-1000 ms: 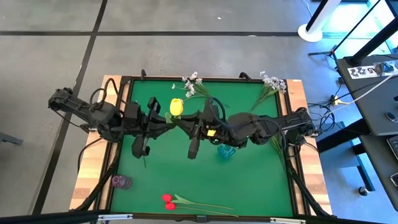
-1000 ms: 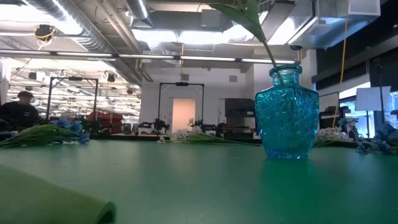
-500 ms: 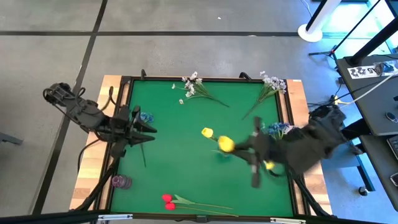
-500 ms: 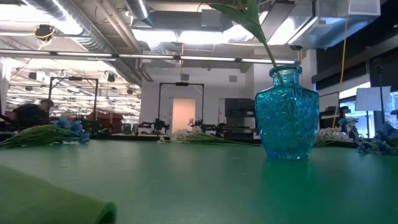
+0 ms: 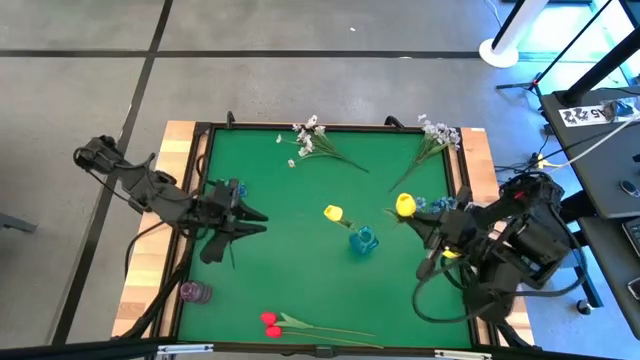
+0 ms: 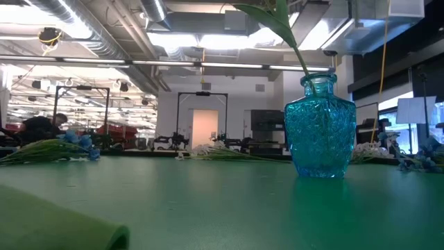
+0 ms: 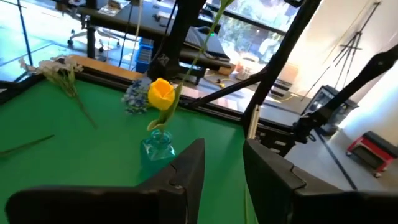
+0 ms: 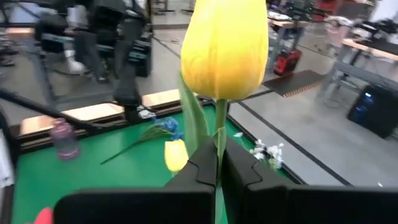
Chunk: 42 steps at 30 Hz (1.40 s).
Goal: Sort flowers into vase by color
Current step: Put the yellow tulip into the blue vase
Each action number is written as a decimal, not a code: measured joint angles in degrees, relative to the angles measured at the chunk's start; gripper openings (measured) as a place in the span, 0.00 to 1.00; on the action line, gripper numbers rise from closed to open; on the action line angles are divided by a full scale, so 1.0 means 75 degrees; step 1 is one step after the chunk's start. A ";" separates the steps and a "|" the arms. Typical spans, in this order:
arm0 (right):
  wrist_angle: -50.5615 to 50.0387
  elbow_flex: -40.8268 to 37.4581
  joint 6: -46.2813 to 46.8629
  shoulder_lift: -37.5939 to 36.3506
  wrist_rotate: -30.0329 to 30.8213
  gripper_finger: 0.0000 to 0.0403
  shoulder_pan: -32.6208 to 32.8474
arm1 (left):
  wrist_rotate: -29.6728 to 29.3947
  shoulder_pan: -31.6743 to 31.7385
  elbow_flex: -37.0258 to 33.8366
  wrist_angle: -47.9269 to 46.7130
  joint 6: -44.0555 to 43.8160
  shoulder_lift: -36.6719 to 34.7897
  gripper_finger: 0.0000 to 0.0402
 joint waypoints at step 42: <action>1.0139 -0.9470 -0.6140 -0.6214 -0.8262 0.00 -0.4196 | -0.0804 0.1939 0.0000 0.0659 -0.1799 0.1103 0.23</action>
